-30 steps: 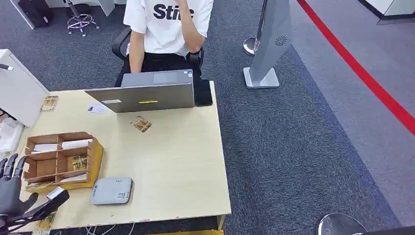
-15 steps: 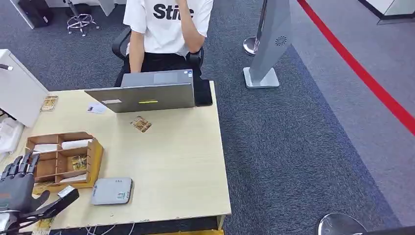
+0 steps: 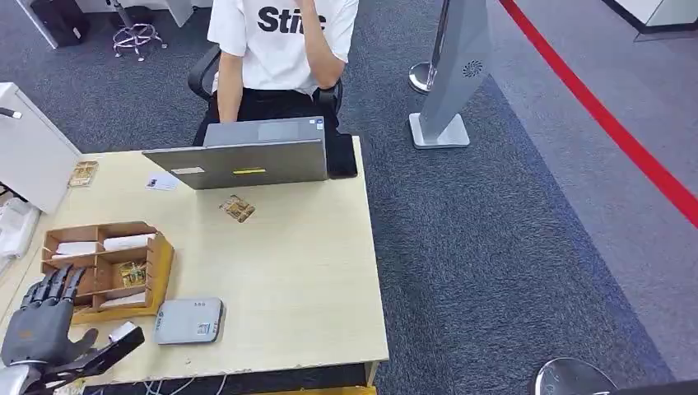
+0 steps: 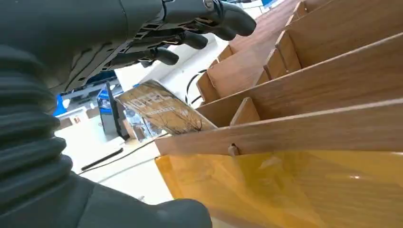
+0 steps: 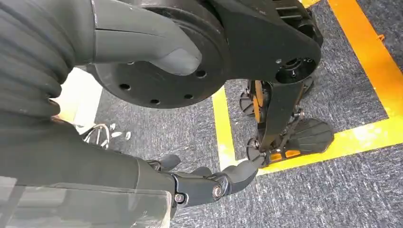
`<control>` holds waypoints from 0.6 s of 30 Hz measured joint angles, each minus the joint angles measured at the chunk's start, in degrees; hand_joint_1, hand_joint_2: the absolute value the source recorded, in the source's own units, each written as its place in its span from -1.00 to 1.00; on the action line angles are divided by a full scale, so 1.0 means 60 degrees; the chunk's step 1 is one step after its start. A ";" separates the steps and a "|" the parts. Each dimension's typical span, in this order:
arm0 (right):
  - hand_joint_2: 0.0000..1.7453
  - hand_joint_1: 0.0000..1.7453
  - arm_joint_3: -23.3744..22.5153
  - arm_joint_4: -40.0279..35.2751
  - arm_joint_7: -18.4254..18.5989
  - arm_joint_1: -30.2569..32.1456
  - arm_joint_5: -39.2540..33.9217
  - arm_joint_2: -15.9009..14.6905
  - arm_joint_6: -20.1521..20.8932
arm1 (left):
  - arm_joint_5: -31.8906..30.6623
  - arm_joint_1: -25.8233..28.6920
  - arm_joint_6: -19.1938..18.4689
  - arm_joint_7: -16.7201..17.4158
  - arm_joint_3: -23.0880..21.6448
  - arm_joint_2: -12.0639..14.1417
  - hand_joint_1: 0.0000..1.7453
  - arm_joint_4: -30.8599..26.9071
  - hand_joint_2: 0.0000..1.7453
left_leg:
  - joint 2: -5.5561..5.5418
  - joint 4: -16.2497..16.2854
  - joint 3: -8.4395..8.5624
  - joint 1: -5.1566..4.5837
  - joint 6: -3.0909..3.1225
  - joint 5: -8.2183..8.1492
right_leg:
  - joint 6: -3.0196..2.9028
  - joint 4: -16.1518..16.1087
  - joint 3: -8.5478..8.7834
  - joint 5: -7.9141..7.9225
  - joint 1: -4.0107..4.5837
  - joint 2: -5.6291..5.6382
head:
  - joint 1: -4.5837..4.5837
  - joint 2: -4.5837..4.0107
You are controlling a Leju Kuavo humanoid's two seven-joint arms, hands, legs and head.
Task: Pass the card to the sensor for recognition and then transmit it.
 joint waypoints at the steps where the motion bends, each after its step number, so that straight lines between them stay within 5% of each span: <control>1: 1.00 -1.00 0.0000 0.0000 -0.0004 0.0002 -0.0004 0.0000 0.0000 | 0.0000 0.0014 0.0000 -0.0015 0.0000 0.0004 1.00 -0.0004 1.00 | 0.0000 0.0000 0.0000 0.0000 0.0000 0.0000 | 0.0000 0.0000 0.0000 0.0000 0.0000 0.0000 | 0.0000 0.0000; 18: 1.00 -1.00 0.0000 0.0000 -0.0025 0.0021 -0.0011 0.0000 -0.0011 | 0.0131 0.0433 0.0018 0.0022 0.0000 0.0317 1.00 -0.0769 1.00 | -0.0001 0.0000 0.0000 0.0001 0.0000 0.0000 | 0.0000 0.0000 0.0001 0.0000 0.0001 -0.0001 | 0.0000 0.0004</control>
